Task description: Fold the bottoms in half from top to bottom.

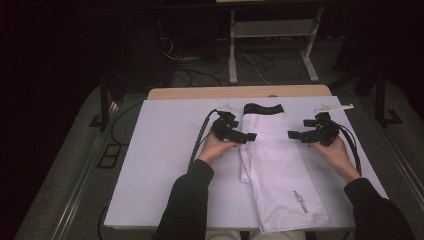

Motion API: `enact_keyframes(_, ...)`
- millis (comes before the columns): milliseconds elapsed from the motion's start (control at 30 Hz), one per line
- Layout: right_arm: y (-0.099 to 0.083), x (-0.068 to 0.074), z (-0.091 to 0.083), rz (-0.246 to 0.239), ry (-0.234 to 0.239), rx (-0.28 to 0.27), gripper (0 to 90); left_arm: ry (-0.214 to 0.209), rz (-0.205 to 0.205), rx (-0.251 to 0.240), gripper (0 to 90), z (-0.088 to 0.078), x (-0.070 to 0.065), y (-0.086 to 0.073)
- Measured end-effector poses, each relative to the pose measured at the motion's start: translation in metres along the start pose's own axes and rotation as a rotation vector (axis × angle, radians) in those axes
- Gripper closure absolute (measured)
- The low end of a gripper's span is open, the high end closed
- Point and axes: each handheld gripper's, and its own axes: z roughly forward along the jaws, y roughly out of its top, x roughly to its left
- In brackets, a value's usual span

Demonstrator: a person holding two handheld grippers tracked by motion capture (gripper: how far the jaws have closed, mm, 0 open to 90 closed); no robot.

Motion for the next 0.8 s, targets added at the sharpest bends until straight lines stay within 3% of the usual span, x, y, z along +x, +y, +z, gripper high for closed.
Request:
enact_keyframes(500, 0.010, -0.013, 0.010, 0.019, -0.004, 0.029, 0.0, 0.009, -0.002, 0.015, 0.0, 0.006, 0.011, 0.012)
enact_keyframes(800, 0.017, -0.025, 0.015, 0.056, -0.006, 0.048, 0.0, 0.021, -0.019, 0.009, 0.0, 0.007, 0.021, 0.014)
